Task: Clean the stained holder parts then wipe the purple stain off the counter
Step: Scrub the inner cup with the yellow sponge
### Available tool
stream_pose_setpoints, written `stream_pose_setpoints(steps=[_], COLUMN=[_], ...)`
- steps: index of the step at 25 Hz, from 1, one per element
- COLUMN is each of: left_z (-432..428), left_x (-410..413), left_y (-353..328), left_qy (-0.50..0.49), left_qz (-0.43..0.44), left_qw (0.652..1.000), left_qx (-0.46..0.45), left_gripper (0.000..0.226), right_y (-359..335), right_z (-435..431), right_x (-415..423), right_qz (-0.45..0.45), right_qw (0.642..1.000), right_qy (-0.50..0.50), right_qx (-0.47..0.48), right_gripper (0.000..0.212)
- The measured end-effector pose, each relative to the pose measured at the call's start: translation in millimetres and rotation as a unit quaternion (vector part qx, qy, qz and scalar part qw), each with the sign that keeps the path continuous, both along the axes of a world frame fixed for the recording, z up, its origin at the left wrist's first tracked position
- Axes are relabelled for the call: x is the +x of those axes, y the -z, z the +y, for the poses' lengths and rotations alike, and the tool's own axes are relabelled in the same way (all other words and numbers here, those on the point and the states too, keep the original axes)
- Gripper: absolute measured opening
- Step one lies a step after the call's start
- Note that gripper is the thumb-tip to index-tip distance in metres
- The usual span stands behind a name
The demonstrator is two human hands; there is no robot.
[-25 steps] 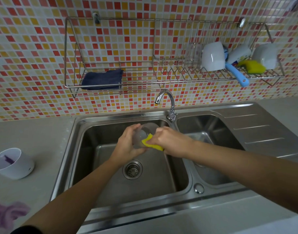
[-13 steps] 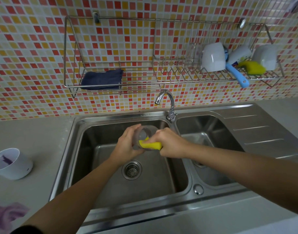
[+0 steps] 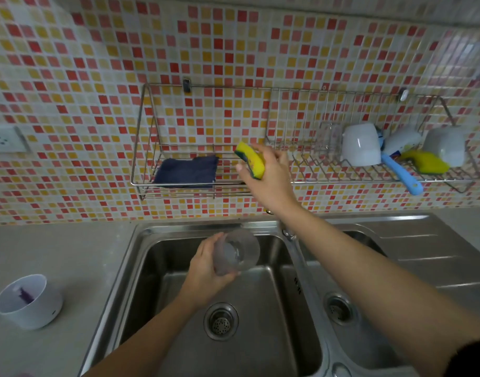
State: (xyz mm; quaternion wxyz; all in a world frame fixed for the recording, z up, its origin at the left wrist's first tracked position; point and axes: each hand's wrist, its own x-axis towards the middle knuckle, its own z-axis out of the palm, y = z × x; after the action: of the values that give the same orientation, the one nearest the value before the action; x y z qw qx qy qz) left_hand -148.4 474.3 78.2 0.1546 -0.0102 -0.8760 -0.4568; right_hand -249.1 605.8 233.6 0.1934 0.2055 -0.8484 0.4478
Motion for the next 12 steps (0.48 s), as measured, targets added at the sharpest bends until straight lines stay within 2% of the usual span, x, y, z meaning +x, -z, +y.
stream_pose_setpoints(steps=[4,7,10,12], left_z=[-16,-29,-39,-40], left_x=[1,5,9,10], left_y=[-10,-12,-12,-8], left_qy=[-0.027,-0.033,-0.045,-0.039], left_qz=[0.024,0.016,0.008,-0.003], left_qw=[0.999,0.999,0.997,0.997], left_qx=[0.018,0.04,0.062,0.069], left_gripper=[0.091,0.09,0.088,0.088], right_y=[-1,6,4,1], right_z=[-42,-62,-69,-67], right_x=[-52,-76,-92,-96], right_qz=[-0.019,-0.134,-0.257,-0.293], right_qw=[0.988,0.945,0.874,0.851], right_qy=[0.078,0.12,0.047,0.0], right_qx=[0.131,0.274,0.409,0.435], right_gripper=[0.048,0.05,0.067,0.073])
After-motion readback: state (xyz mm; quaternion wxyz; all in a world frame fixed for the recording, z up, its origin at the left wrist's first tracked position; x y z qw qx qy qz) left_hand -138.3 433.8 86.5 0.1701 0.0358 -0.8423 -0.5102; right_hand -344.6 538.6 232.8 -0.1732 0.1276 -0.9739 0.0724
